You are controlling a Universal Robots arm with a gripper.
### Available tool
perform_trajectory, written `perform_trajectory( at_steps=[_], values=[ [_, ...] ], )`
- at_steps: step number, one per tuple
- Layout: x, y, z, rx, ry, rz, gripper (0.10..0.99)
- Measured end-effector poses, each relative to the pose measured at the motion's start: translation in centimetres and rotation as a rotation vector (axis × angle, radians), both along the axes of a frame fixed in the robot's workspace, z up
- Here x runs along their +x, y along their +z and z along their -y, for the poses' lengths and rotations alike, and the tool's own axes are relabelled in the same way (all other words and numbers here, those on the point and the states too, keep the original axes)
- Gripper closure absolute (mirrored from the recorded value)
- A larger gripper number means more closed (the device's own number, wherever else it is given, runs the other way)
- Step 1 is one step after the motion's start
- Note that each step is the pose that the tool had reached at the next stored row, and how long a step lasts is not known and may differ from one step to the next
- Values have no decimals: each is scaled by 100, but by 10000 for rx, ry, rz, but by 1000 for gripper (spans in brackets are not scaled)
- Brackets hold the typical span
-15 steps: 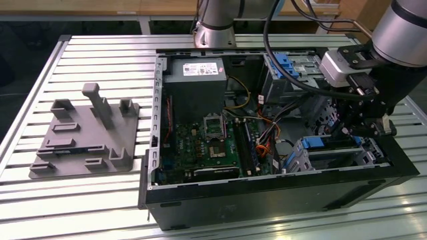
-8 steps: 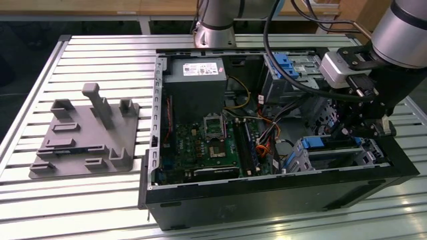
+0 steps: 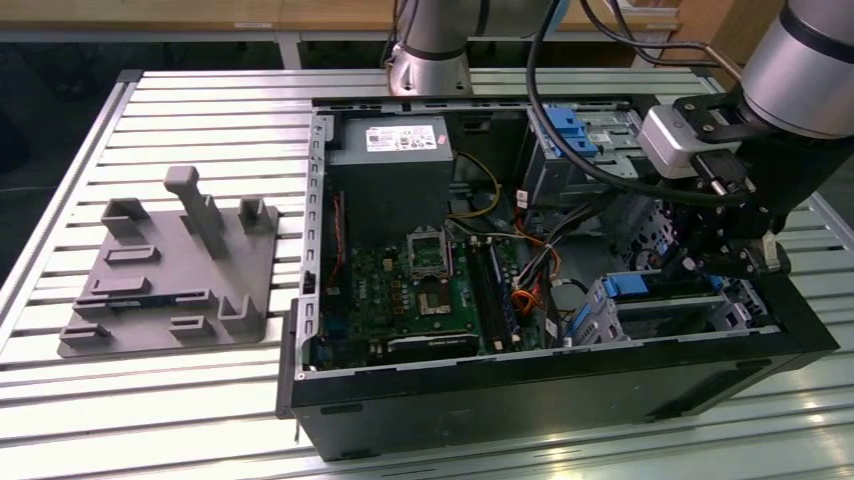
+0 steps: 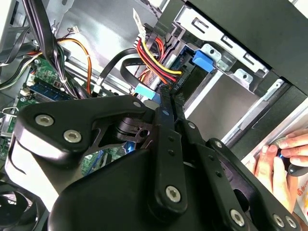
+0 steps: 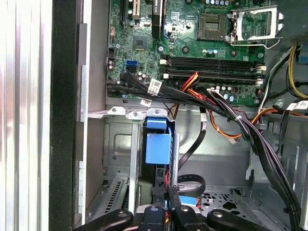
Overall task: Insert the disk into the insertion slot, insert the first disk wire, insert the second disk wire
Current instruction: 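Insert the second disk wire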
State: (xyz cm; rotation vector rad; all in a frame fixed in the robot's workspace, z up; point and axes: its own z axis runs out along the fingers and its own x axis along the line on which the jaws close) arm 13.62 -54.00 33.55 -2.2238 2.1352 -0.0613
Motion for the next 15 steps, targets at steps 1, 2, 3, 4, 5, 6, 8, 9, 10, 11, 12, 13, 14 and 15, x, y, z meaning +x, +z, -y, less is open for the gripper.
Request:
perform_trajectory(
  at_steps=[1,2,3,4,5,6,8,9,10,11,12,13,14,15],
  values=[
    [0,-1,0,-1,0,0,937],
    [0,-2,0,0,0,0,937],
    [0,-4,-1,0,0,0,937],
    [0,-6,-1,2,0,0,937],
    [0,-7,-2,3,0,0,937],
    [0,-8,-3,3,0,1,937],
    [0,-9,-3,0,0,0,937],
    [0,-11,-3,0,-1,-1,937],
    [1,-13,-4,-1,-1,-2,937],
    [2,-15,-5,-1,0,-2,937],
    [4,-17,-4,0,0,-3,937],
    [5,-20,-4,1,0,-4,937],
    [6,-23,-4,2,0,-5,937],
    [7,-27,-4,1,0,-6,937]
  ],
)
